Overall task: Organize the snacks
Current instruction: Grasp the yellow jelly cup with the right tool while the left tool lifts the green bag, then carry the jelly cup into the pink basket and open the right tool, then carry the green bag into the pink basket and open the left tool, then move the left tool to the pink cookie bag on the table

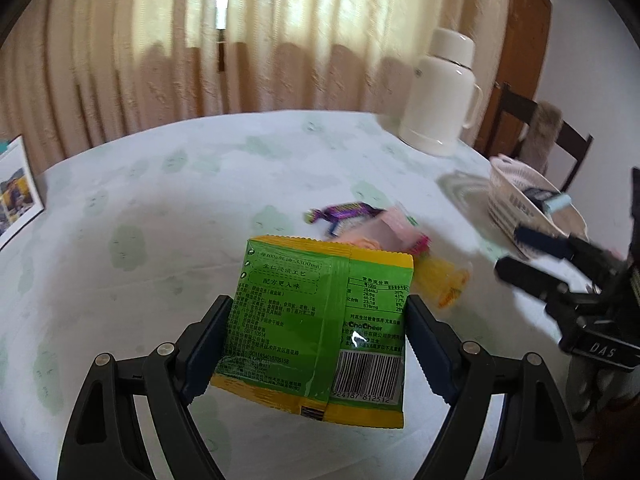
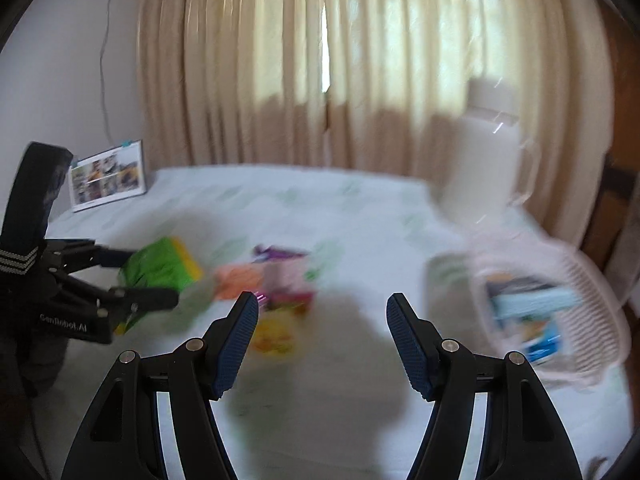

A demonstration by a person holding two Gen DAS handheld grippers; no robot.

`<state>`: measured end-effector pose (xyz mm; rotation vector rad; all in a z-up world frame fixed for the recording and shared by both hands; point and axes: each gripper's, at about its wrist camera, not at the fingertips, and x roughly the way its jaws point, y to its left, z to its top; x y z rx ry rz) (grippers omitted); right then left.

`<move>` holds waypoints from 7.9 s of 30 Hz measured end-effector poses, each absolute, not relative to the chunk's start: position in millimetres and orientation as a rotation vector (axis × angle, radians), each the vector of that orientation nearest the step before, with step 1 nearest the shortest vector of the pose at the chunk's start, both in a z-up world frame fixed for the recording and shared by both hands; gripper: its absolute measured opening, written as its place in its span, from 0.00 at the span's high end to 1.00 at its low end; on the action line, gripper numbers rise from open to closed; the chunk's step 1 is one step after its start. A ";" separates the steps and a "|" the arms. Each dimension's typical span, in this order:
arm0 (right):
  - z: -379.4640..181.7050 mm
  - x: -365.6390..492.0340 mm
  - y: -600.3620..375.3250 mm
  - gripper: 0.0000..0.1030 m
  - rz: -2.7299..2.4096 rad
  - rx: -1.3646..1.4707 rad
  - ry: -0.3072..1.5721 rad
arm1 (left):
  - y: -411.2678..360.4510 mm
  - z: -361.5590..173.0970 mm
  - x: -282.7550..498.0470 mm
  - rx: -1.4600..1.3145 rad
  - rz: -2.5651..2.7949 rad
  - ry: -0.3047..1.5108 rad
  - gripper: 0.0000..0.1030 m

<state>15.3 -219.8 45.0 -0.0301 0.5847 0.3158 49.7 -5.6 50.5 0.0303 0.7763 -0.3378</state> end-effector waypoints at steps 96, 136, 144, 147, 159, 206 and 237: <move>66.0 -3.9 -408.8 0.53 -0.251 0.270 0.415 | -64.8 65.8 59.0 -0.014 -0.382 0.825 0.21; 62.9 -20.7 -424.4 0.45 -0.289 0.334 0.330 | -251.6 99.9 113.9 -0.065 -0.683 0.836 0.11; 62.4 -20.7 -419.9 0.45 -0.275 0.323 0.332 | -232.9 96.0 111.8 -0.049 -0.614 0.824 0.11; 62.4 -20.4 -417.8 0.45 -0.273 0.314 0.333 | -229.9 93.4 108.3 -0.037 -0.602 0.821 0.11; 64.3 -21.6 -401.1 0.44 -0.223 0.263 0.313 | -189.6 91.8 103.5 -0.043 -0.529 0.816 0.11; 52.5 -21.4 -311.9 0.41 0.042 0.050 0.384 | -77.9 11.7 107.4 0.047 -0.487 1.001 0.11; 55.2 2.2 -256.3 0.37 0.288 0.004 0.544 | -76.9 7.6 63.3 0.134 -0.343 0.973 0.10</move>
